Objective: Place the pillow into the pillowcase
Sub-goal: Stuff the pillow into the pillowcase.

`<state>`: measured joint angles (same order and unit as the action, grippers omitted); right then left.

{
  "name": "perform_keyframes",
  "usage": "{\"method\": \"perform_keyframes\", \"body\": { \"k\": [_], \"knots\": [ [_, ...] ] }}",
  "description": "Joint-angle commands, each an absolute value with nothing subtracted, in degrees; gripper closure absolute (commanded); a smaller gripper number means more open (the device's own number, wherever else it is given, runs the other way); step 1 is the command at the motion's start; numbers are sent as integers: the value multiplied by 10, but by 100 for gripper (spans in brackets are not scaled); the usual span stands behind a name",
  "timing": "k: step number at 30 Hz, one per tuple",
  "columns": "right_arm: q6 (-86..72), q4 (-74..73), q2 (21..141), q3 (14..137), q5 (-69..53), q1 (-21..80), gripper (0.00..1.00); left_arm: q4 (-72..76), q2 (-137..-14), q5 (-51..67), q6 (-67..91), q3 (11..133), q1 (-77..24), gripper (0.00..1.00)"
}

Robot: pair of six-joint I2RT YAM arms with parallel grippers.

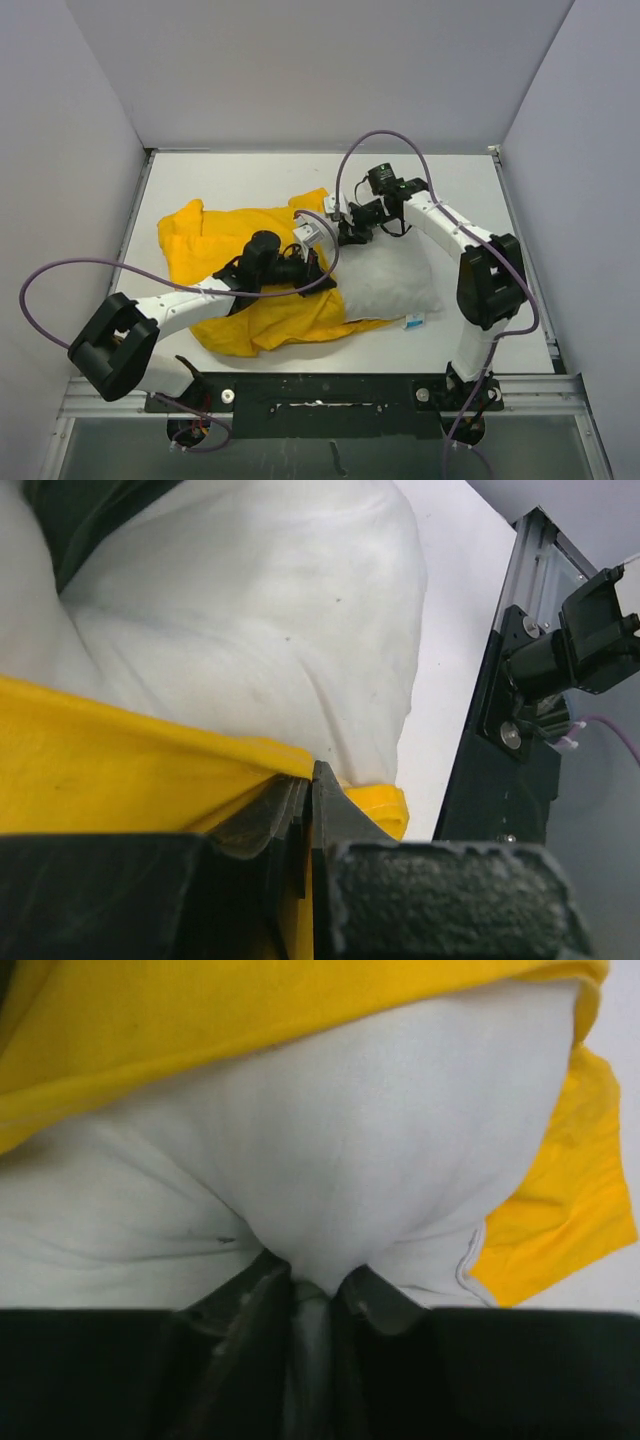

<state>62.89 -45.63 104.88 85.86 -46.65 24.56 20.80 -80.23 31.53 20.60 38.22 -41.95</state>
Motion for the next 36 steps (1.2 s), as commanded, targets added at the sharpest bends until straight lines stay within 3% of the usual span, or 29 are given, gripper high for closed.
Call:
{"method": "perform_keyframes", "body": {
  "k": [1, 2, 7, 10, 14, 16, 22, 27, 32, 36],
  "knots": [
    [513, -385, 995, 837, -453, 254, 96, 183, -757, 345, 122, 443, -390, 100],
    [482, -351, 978, 836, -450, 248, 100, 178, -762, 360, 116, 477, -370, 100],
    [293, -206, 930, 913, -473, 168, 100, 194, -847, 469, 128, 679, -283, 100],
    [222, -172, 930, 983, -472, 126, 100, 198, -902, 490, 128, 804, -287, 100],
    [245, -181, 919, 1007, -470, 111, 100, 214, -941, 506, 117, 886, -324, 100],
    [287, -179, 898, 959, -484, 116, 100, 220, -941, 506, 92, 865, -347, 100],
    [418, -95, 826, 593, -499, 182, 100, 387, -963, 511, 131, 634, -378, 100],
    [440, -116, 850, 516, -476, 202, 100, 511, -1009, 492, 178, 481, -411, 100],
    [447, -143, 864, 509, -497, 199, 100, 528, -919, 417, 218, 360, -398, 63],
    [448, -166, 880, 521, -520, 200, 100, 302, -760, 373, 216, 368, -366, 42]
  ]
}}
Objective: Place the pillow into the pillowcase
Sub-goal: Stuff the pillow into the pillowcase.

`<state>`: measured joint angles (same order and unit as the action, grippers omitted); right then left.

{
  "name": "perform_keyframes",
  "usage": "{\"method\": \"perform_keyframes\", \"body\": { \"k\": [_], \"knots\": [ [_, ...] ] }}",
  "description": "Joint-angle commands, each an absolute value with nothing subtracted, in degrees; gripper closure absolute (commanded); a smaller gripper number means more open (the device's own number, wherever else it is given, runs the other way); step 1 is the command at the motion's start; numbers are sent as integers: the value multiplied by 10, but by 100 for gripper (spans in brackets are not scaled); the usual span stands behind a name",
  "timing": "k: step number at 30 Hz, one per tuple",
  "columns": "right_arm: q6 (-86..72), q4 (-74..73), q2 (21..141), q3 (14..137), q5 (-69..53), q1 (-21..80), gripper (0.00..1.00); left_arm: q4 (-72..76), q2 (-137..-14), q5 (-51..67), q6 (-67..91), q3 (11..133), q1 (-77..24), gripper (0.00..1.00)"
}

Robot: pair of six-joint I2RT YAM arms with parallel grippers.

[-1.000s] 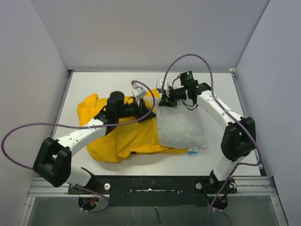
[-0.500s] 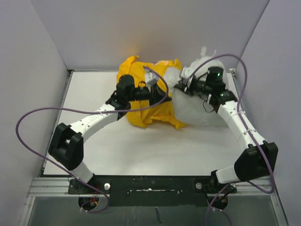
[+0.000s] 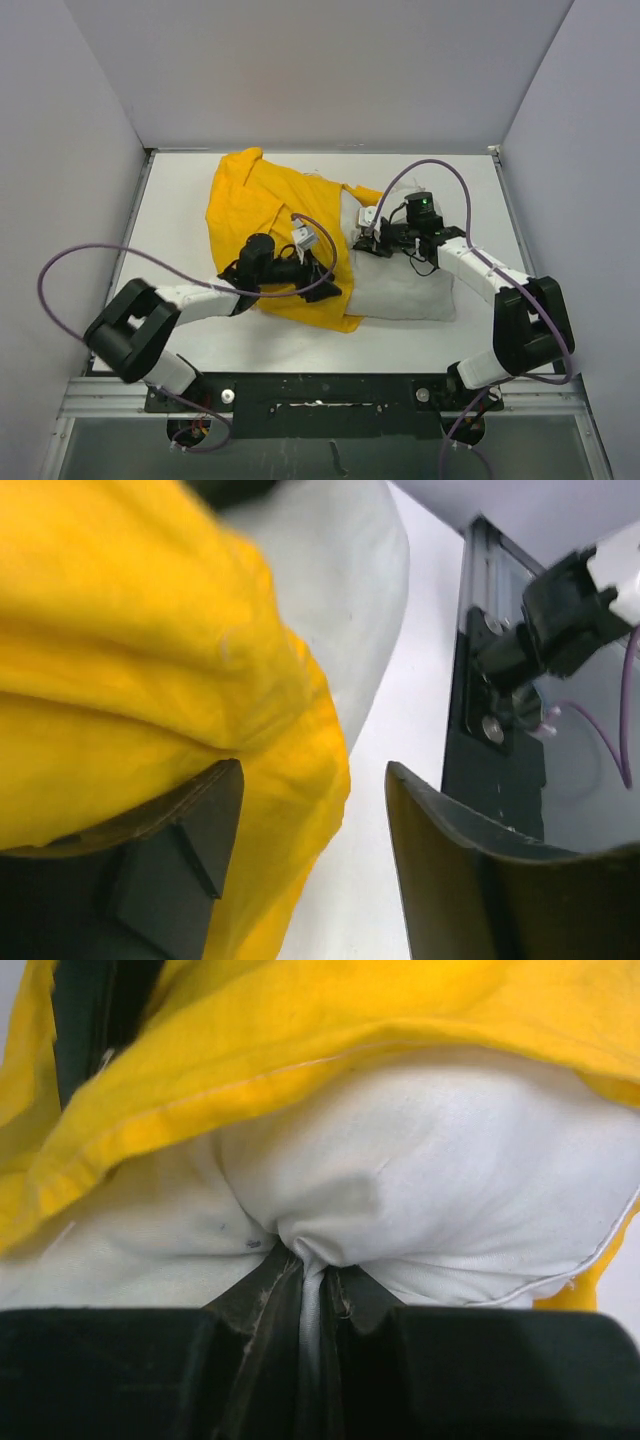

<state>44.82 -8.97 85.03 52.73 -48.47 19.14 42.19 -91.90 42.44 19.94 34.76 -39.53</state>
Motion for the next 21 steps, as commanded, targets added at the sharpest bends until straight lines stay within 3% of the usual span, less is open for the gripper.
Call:
{"method": "perform_keyframes", "body": {
  "k": [1, 2, 7, 12, 21],
  "knots": [
    [448, -171, 884, 526, -526, 199, 100, 231, -725, 351, 216, 386, -356, 38],
    [447, -174, 888, 528, -531, 199, 100, 166, -695, 334, 217, 410, -346, 33],
    [457, -190, 898, 530, -559, 199, 100, -23, -673, 229, 236, 541, -321, 31],
    [450, -195, 893, 533, -578, 188, 100, -160, -802, 155, 225, 744, -329, 35],
    [446, -192, 885, 529, -590, 176, 100, -289, -1026, 55, 171, 988, -362, 37]
  ]
}}
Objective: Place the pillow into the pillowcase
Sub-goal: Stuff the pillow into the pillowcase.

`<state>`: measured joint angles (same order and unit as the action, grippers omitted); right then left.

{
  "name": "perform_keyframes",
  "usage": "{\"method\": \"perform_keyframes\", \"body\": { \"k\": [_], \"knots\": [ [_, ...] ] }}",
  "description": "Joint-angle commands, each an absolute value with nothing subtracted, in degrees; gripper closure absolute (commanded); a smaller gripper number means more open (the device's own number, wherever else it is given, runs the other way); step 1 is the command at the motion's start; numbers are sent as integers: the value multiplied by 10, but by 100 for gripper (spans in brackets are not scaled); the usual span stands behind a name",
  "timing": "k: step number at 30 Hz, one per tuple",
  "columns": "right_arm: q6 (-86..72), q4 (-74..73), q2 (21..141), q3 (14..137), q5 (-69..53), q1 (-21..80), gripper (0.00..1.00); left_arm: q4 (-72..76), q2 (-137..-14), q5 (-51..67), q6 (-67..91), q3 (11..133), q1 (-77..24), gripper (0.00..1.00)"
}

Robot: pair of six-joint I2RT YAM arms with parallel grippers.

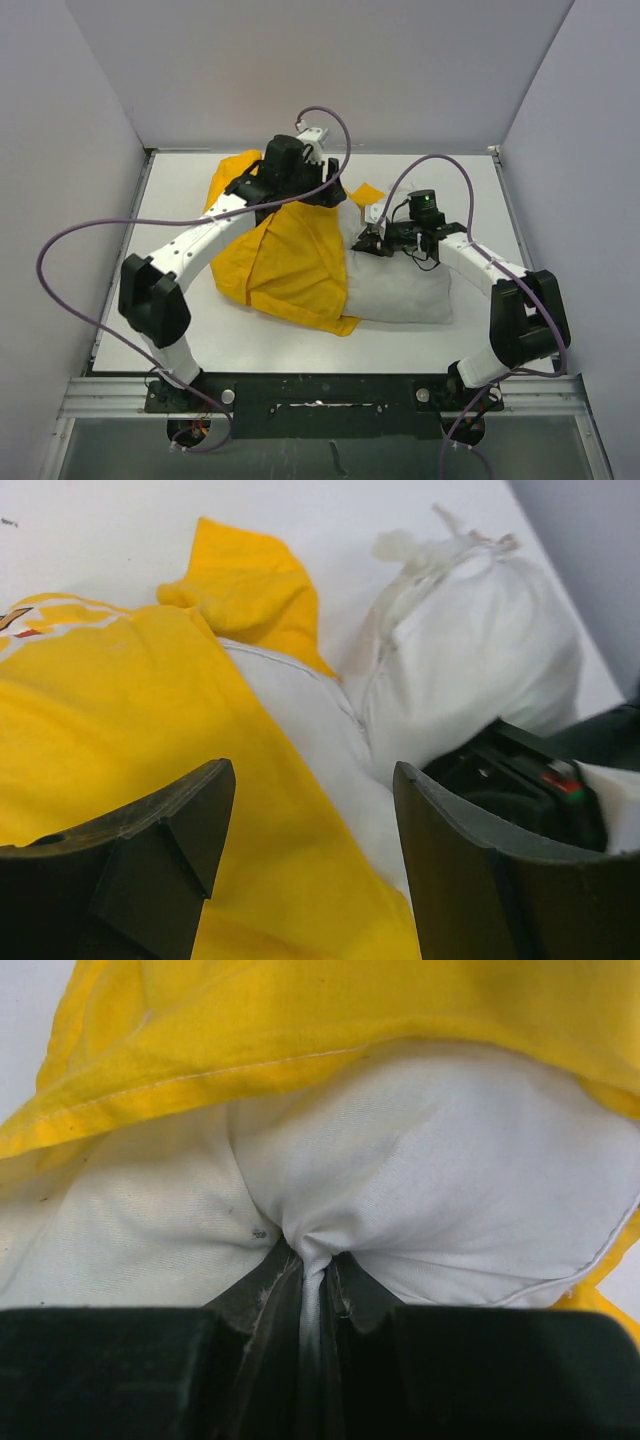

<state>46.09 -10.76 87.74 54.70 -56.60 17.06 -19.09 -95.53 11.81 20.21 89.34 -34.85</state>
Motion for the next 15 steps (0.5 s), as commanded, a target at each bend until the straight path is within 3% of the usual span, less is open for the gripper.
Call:
{"method": "perform_keyframes", "body": {
  "k": [1, 6, 9, 11, 13, 14, 15],
  "knots": [
    [446, -191, 886, 530, -591, 176, 100, -298, -1043, 45, 166, 1004, -365, 37],
    [446, -194, 886, 529, -595, 177, 100, -356, -1113, -18, 138, 1076, -369, 42],
    [448, -195, 884, 530, -594, 176, 100, -388, -1143, -30, 121, 1112, -369, 50],
    [448, -195, 883, 531, -594, 176, 100, -400, -1154, -16, 117, 1130, -367, 66],
    [448, -195, 883, 532, -594, 176, 100, -405, -1161, 3, 118, 1143, -367, 91],
    [447, -195, 883, 532, -593, 176, 100, -406, -1162, 12, 120, 1150, -366, 100],
    [444, -194, 882, 533, -590, 176, 100, -405, -1163, 19, 122, 1159, -366, 100]
  ]
}}
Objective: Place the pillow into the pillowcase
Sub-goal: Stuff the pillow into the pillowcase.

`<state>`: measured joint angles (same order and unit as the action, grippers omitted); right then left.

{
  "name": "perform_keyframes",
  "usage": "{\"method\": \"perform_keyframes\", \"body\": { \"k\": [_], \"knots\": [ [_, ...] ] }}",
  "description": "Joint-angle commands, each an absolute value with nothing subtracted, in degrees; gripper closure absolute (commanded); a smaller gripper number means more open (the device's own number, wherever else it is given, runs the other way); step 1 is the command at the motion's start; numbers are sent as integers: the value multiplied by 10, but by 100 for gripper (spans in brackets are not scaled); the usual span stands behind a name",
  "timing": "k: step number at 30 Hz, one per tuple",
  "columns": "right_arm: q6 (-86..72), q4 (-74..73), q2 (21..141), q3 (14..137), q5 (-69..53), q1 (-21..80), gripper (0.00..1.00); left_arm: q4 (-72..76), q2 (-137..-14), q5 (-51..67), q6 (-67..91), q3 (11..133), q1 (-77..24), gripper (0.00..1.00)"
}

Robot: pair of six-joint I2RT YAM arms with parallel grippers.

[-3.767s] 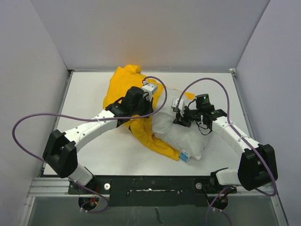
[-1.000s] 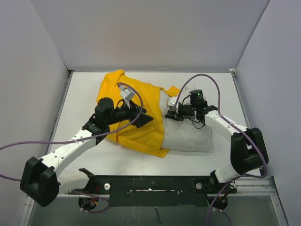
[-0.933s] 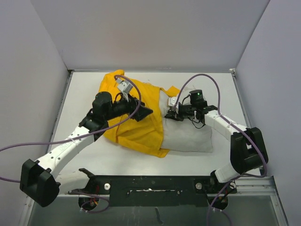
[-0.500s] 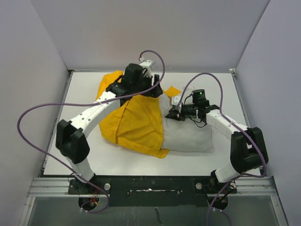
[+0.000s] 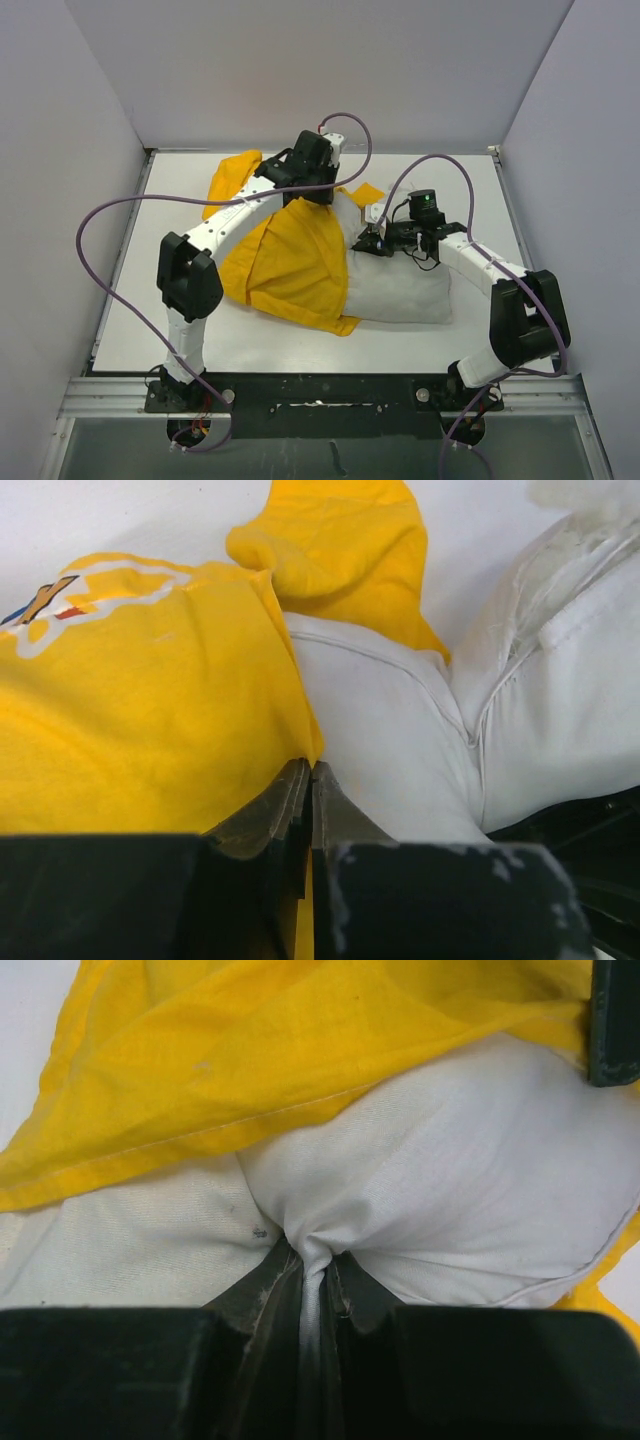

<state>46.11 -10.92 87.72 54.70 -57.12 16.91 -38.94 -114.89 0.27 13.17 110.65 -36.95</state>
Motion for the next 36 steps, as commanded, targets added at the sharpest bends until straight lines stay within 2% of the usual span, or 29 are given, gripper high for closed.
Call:
{"method": "perform_keyframes", "body": {
  "k": [1, 5, 8, 11, 14, 17, 22, 26, 31, 36],
  "knots": [
    [437, -191, 882, 533, -586, 176, 100, -404, -1161, 29, 125, 1166, -367, 100],
    [391, -170, 868, 551, -555, 166, 100, -367, -1136, 115, 134, 1194, -379, 100],
    [329, -123, 833, 580, -526, 133, 100, -275, -1103, 254, 174, 1193, -390, 100],
    [280, -77, 809, 659, -516, 98, 100, -159, -1091, 370, 265, 1215, -405, 100],
    [227, -63, 811, 764, -561, 77, 100, -25, -1082, 445, 355, 1220, -419, 100],
    [235, -68, 796, 756, -616, 93, 100, 130, -1033, 458, 420, 1105, -421, 100],
    [411, -113, 789, 554, -562, 136, 97, 299, -955, 427, 455, 828, -412, 100],
    [603, -318, 834, 558, -545, 128, 89, 394, -963, 395, 410, 664, -413, 100],
    [724, -462, 746, 559, -557, 84, 57, 539, -1036, 425, 391, 565, -416, 100],
    [833, -691, 679, 688, -621, 28, 30, 549, -1035, 419, 365, 535, -420, 100]
  ]
}}
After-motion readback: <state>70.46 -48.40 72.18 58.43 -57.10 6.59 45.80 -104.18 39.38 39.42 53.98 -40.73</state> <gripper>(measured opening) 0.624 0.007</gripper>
